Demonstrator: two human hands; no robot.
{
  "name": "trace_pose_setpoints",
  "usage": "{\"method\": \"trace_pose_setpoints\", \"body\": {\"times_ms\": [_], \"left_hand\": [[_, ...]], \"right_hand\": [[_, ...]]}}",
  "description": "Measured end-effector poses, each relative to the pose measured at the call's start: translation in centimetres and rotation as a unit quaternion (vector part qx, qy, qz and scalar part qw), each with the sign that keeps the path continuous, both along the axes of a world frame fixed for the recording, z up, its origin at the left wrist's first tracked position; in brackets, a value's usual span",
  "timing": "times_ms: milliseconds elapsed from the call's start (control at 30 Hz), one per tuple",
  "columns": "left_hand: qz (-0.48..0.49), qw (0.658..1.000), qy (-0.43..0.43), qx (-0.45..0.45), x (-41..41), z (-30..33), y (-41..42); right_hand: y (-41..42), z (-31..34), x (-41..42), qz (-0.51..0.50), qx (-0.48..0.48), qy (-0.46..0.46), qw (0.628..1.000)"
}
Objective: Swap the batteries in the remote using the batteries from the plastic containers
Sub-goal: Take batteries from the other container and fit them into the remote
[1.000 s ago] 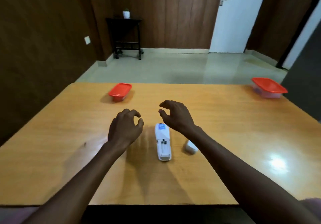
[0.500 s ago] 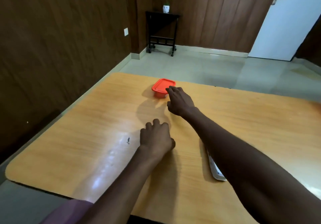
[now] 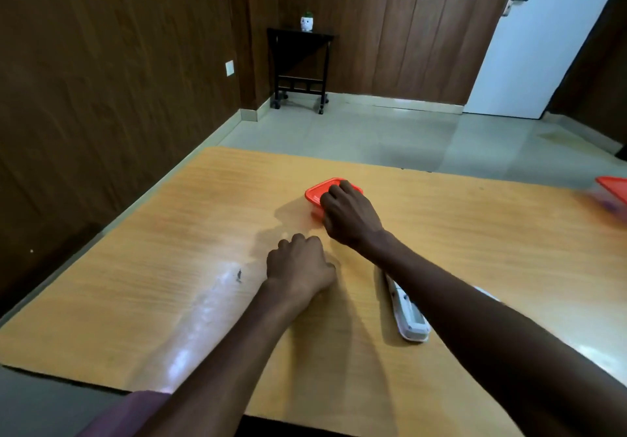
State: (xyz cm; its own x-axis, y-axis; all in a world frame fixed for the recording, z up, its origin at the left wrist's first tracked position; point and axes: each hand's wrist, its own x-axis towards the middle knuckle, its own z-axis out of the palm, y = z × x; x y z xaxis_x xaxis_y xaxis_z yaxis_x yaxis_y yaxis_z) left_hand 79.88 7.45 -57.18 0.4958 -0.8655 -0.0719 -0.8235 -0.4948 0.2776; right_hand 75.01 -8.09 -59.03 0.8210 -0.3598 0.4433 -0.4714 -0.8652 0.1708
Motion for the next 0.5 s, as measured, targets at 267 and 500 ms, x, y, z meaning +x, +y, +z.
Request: {"method": "trace_pose_setpoints", "body": {"times_ms": [267, 500], "left_hand": [[0.082, 0.826, 0.519, -0.203, -5.0, 1.5, -0.9], [0.005, 0.626, 0.749, -0.218, -8.0, 0.6, -0.8]], "right_hand": [[6.3, 1.0, -17.0, 0.028, 0.08, -0.173, 0.981], [7.4, 0.7, -24.7, 0.081, 0.21, -0.241, 0.944]]}}
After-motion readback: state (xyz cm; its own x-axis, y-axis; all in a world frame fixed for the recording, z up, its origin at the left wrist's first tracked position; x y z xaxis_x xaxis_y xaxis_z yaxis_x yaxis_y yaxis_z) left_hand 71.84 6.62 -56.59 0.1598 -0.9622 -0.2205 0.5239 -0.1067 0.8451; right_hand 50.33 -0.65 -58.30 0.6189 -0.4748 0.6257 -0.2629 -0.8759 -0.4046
